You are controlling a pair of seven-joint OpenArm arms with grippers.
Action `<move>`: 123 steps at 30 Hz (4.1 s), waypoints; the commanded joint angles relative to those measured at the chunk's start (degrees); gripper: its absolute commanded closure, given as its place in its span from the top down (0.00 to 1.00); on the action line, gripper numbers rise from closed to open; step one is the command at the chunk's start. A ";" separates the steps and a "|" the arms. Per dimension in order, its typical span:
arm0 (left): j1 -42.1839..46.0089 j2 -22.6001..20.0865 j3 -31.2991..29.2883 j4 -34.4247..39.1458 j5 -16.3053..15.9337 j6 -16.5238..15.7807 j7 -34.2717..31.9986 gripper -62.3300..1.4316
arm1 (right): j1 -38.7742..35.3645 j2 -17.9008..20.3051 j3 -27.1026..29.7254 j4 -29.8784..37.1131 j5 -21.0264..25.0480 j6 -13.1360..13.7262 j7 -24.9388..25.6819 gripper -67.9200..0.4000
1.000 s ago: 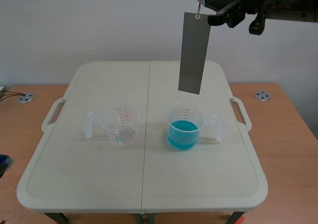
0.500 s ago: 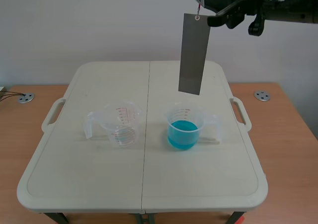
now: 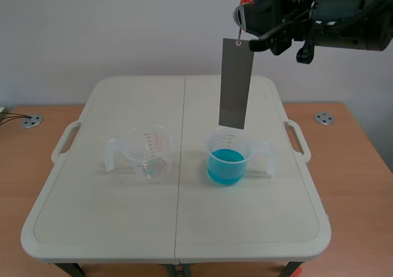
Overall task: Hold the metal plate by the orange handle, dip it into the blue solution, take it out and point at it, then put the plate back in the beaker on the left.
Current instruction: 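Point at the plate with the left hand, then lower the plate into the blue solution, then hold the plate still in the solution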
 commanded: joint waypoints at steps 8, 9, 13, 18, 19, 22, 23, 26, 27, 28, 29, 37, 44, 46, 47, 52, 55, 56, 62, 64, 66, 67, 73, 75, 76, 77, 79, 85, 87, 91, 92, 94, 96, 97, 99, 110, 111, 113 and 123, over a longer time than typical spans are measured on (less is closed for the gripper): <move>-0.04 0.15 2.56 -0.37 -0.22 -0.11 -0.24 0.05 | 0.66 0.26 -0.33 -1.97 0.68 0.42 1.77 0.03; -0.11 0.13 2.58 -0.48 -0.22 -0.11 -0.11 0.05 | 0.63 0.26 -0.33 -2.34 0.68 0.42 1.77 0.03; -0.17 0.13 2.58 -0.63 -0.22 -0.11 0.00 0.05 | 0.13 0.22 -0.33 -3.72 0.68 0.42 2.16 0.03; -0.20 0.13 2.58 -0.63 -0.22 -0.09 0.59 0.05 | -1.90 0.13 -0.33 -3.98 0.66 0.42 2.43 0.03; -0.20 0.13 2.58 -0.63 -0.22 -0.11 0.81 0.05 | -2.23 0.13 -0.33 -4.00 0.66 0.42 2.58 0.03; -0.20 0.13 2.58 -0.63 -0.22 -0.11 1.16 0.05 | -3.06 0.11 -0.33 -4.11 0.66 0.42 2.80 0.03; -0.20 0.13 2.58 -0.63 -0.22 -0.11 1.16 0.05 | -3.21 0.11 -0.33 -4.13 0.66 0.42 3.13 0.03; -0.35 0.13 2.58 -0.66 -0.22 -0.09 1.27 0.05 | -3.34 0.11 -0.33 -4.72 0.66 0.42 3.69 0.03; -0.37 0.13 2.58 -0.66 -0.22 -0.09 1.38 0.05 | -3.34 0.11 -0.33 -5.01 0.66 0.42 3.96 0.03; -0.48 0.13 2.58 -0.66 -0.22 -0.09 1.42 0.05 | -3.32 0.11 -0.33 -5.42 0.66 0.42 4.15 0.03; -0.50 0.13 2.58 -0.66 -0.22 -0.09 1.51 0.05 | -3.30 0.11 -0.33 -5.92 0.66 0.42 4.37 0.03; -0.50 0.13 2.58 -0.66 -0.22 -0.09 1.60 0.05 | -3.30 0.11 -0.33 -10.27 0.63 0.42 5.51 0.03; -0.50 0.13 2.58 -0.66 -0.22 -0.09 1.64 0.05 | -3.28 0.11 -0.33 -16.00 -1.99 0.42 9.75 0.03; -0.50 0.13 2.58 -0.66 -0.22 -0.09 1.97 0.05 | -3.28 0.11 -0.33 -17.49 -3.28 0.42 11.43 0.03; -0.50 0.13 2.58 -0.66 -0.22 -0.09 2.08 0.05 | -3.28 0.11 -0.33 -18.14 -4.00 0.42 12.35 0.03; -0.50 0.13 2.58 -0.66 -0.22 -0.09 2.05 0.05 | -3.28 0.11 -0.33 -21.05 -7.41 0.42 15.96 0.03; -0.50 0.13 2.58 -0.66 -0.22 -0.09 2.05 0.05 | -3.28 0.11 -0.33 -22.25 -9.86 0.42 17.84 0.03; -0.50 0.13 2.58 -0.66 -0.22 -0.09 2.05 0.05 | -3.28 0.11 -0.33 -22.53 -10.71 0.42 18.45 0.03; -0.50 0.13 2.58 -0.66 -0.22 -0.09 2.05 0.05 | -3.26 0.11 -0.33 -23.39 -15.17 0.42 21.68 0.03; -0.50 0.13 2.58 -0.66 -0.22 -0.09 2.05 0.05 | -3.26 0.11 -0.33 -23.39 -16.37 0.42 22.40 0.03; -0.50 0.13 2.58 -0.66 -0.22 -0.09 2.05 0.05 | -3.26 0.11 -0.33 -23.39 -17.42 0.42 22.60 0.03; -0.50 0.13 2.58 -0.66 -0.22 -0.09 2.05 0.05 | -3.26 0.11 -0.33 -23.39 -17.59 0.42 22.60 0.03; -0.50 0.13 2.58 -0.66 -0.22 -0.09 2.05 0.05 | -3.26 0.13 -0.33 -23.39 -17.66 0.42 22.75 0.03; -0.50 0.13 2.58 -0.66 -0.22 -0.09 2.05 0.05 | -3.26 0.13 -0.33 -23.39 -17.66 0.42 22.75 0.03; -0.50 0.13 2.58 -0.66 -0.22 -0.09 2.05 0.05 | -3.26 0.13 -0.33 -23.39 -17.66 0.42 22.75 0.03; -0.50 0.13 2.58 -0.66 -0.22 -0.09 2.05 0.05 | -3.26 0.13 -0.33 -23.39 -17.68 0.42 22.75 0.03; -0.50 0.13 2.58 -0.66 -0.22 -0.09 2.05 0.05 | -3.26 0.13 -0.33 -23.39 -18.12 0.42 22.73 0.03; -0.50 0.13 2.58 -0.66 -0.22 -0.09 2.34 0.05 | -3.26 0.13 -0.33 -23.39 -18.95 0.42 22.75 0.03; -0.50 0.13 2.58 -0.66 -0.22 -0.11 2.62 0.05 | -3.26 0.13 -0.33 -23.39 -18.95 0.42 22.73 0.03; -0.50 0.13 2.58 -0.66 -0.22 -0.11 2.64 0.05 | -3.26 0.13 -0.33 -23.39 -18.95 0.42 22.82 0.03; -0.50 0.13 2.58 -0.66 -0.22 -0.11 2.64 0.05 | -3.26 0.13 -0.33 -23.39 -18.95 0.42 22.97 0.03; -0.50 0.13 2.58 -0.66 -0.22 -0.11 2.64 0.05 | -3.26 0.13 -0.33 -23.39 -18.95 0.42 22.97 0.03; -0.50 0.13 2.58 -0.66 -0.22 -0.11 2.64 0.05 | -3.26 0.13 -0.33 -23.39 -18.95 0.42 22.97 0.03; -0.50 0.13 2.58 -0.66 -0.22 -0.11 2.64 0.05 | -3.26 0.11 -0.33 -23.39 -18.95 0.42 22.97 0.03; -0.50 0.13 2.58 -0.66 -0.22 -0.11 2.64 0.05 | -3.26 0.11 -0.33 -23.39 -18.95 0.42 22.97 0.03; -0.50 0.13 2.58 -0.66 -0.22 -0.11 2.64 0.05 | -2.78 0.11 -0.33 -23.39 -18.95 0.42 23.41 0.03; -0.50 0.13 2.58 -0.66 -0.22 -0.11 2.64 0.05 | -2.78 0.11 -0.33 -23.39 -18.95 0.42 23.41 0.03; -0.50 0.13 2.58 -0.66 -0.22 -0.11 2.64 0.05 | -2.78 0.11 -0.33 -23.39 -18.95 0.42 23.41 0.03; -0.50 0.13 2.58 -0.66 -0.22 -0.11 2.64 0.05 | -2.78 0.11 -0.33 -23.39 -18.95 0.42 23.41 0.03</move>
